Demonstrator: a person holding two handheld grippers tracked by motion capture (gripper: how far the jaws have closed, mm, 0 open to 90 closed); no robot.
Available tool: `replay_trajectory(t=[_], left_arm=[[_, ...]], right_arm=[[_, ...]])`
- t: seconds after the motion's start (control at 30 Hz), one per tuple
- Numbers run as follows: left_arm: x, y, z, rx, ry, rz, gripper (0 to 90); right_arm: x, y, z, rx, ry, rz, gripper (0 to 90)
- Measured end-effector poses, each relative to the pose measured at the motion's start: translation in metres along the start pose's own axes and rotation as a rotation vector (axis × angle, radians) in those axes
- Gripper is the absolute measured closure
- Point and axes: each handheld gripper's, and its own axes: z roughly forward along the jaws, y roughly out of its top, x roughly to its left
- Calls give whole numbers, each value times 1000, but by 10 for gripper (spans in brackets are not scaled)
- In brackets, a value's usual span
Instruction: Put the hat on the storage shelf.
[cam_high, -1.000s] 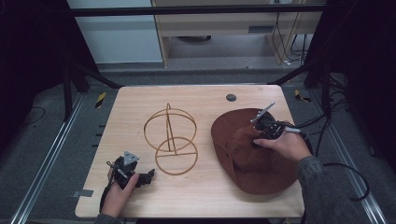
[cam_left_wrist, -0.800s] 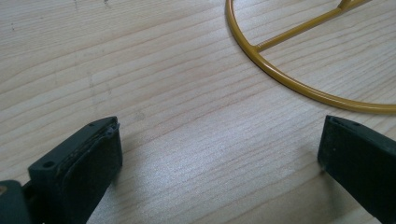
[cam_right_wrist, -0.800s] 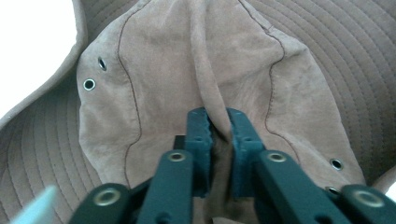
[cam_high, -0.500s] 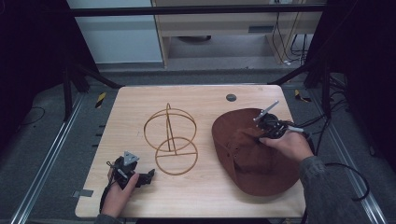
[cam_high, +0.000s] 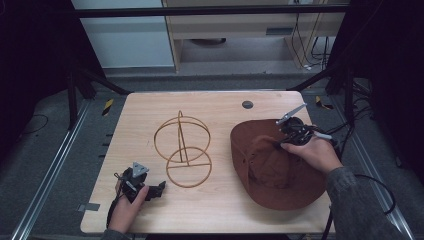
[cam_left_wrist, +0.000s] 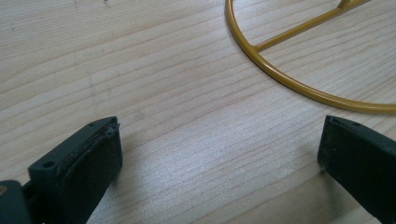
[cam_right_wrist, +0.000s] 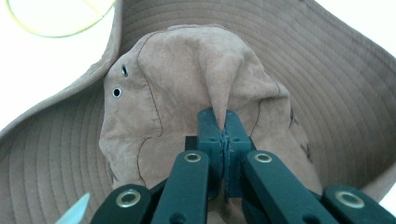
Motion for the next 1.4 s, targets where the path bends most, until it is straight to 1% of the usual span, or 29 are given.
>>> replay_trajectory(t=[0.1,0.13,0.17,0.2,0.23,0.27,0.33,0.37,0.43,0.47,0.5,0.63,0.7,0.73,0.77,0.8,0.83,0.93,0.97,1.03,1.17,1.4], left_arm=[[0,0,0,0,0,0,0],[0,0,0,0,0,0,0],[0,0,0,0,0,0,0],[0,0,0,0,0,0,0],[0,0,0,0,0,0,0],[0,0,0,0,0,0,0],[0,0,0,0,0,0,0],[0,0,0,0,0,0,0],[0,0,0,0,0,0,0],[0,0,0,0,0,0,0],[0,0,0,-3,1,-1,0],[0,0,0,-3,0,-1,0],[0,0,0,-6,-1,-2,0],[0,0,0,-6,-1,-2,0],[0,0,0,-6,-1,-2,0],[0,0,0,-6,-1,-2,0],[-1,0,0,-6,0,-5,0],[0,0,0,-6,0,0,0],[0,0,0,-6,0,1,0],[0,0,0,-6,0,0,0],[0,0,0,-6,0,0,0],[0,0,0,-5,-1,-1,0]], right_arm=[[2,2,-7,-19,4,-1,892],[3,3,-12,-37,5,1,892],[3,3,-12,-37,5,1,892],[4,5,-18,-59,4,1,892],[4,5,-18,-59,4,1,892],[5,6,-22,-72,1,4,892],[7,9,-33,-111,-3,7,892],[7,9,-33,-111,-3,7,892],[10,12,-41,-141,-1,13,892],[14,16,-51,-171,-5,9,892],[14,16,-51,-171,-5,9,892],[20,26,-69,-222,-10,-4,892],[23,30,-76,-241,-13,-11,892],[26,34,-83,-254,-19,-20,892],[28,37,-86,-264,-18,-27,892],[28,37,-86,-264,-18,-27,892],[30,39,-90,-273,-24,-37,892],[37,46,-99,-294,-25,-51,892],[41,50,-103,-304,-24,-61,892],[43,51,-106,-308,-25,-65,892],[50,60,-114,-336,-20,-79,892],[57,69,-122,-369,-17,-86,893]])
